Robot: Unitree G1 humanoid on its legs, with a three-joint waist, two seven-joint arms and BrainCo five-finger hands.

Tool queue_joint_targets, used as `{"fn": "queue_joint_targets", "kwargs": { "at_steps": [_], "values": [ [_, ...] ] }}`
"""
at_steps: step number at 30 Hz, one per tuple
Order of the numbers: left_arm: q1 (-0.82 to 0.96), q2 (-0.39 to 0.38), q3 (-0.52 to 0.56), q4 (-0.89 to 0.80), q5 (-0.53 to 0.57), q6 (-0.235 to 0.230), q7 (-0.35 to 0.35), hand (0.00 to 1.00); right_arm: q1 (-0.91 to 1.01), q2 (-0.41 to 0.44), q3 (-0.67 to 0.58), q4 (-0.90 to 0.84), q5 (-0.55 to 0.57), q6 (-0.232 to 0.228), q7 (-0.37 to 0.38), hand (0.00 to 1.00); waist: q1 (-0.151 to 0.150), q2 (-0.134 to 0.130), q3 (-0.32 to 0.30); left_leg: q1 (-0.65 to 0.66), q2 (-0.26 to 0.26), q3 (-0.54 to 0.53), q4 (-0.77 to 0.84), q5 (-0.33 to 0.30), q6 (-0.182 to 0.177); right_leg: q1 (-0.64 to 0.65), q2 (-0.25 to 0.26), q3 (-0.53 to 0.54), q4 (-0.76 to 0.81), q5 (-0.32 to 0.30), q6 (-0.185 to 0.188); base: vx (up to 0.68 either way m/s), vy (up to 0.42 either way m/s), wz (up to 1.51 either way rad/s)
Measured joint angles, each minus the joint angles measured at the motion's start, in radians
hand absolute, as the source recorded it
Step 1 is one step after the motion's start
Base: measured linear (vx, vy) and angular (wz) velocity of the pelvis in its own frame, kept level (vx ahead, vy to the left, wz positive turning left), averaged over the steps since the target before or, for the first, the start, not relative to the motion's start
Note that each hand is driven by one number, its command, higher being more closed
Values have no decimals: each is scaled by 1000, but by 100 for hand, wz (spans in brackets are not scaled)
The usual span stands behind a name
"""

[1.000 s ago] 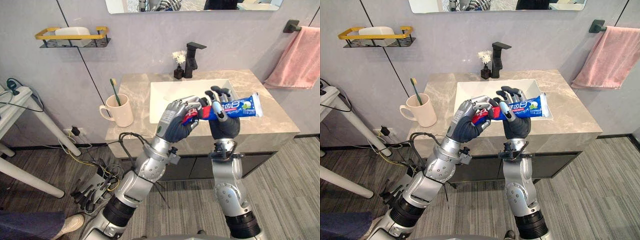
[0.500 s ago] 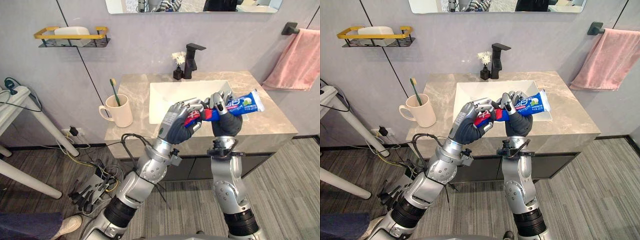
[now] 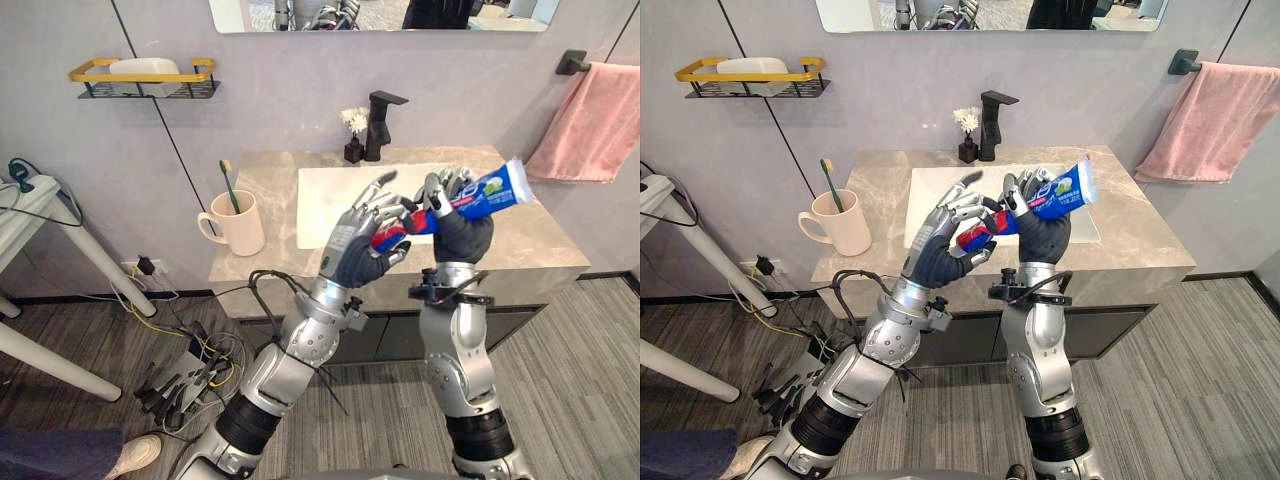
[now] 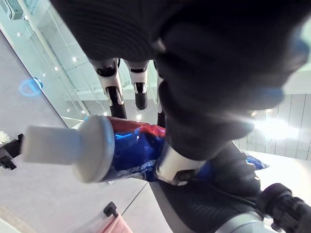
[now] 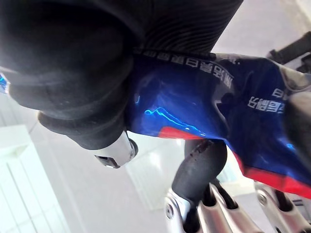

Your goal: Organize washtable

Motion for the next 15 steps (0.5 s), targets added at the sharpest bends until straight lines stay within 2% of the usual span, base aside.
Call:
{"fn": "queue_joint_targets", "kwargs": {
  "at_steps": [5, 12, 15],
  "values": [
    [0, 0, 69, -24, 0, 12, 18, 0, -19, -24, -61, 29, -15, 2, -4, 100, 0, 2, -1, 4, 0, -4, -6, 4, 0, 3, 0, -3, 0, 0, 0, 0, 0, 0],
    [0, -14, 228, -131, -1, 28, 42, 0, -73, -40, -126, 71, -14, 23, -3, 100, 3, 25, -12, 8, -1, -26, -35, 23, -1, 14, 0, -28, 0, -2, 0, -31, -8, 9],
    [24, -22, 322, -191, -2, 33, 64, 0, -147, -56, -155, 122, -9, 24, -3, 100, 24, 26, -12, 6, 0, -36, -41, 29, -3, 17, 1, -45, 0, -3, -1, -38, -11, 14]
  ]
}}
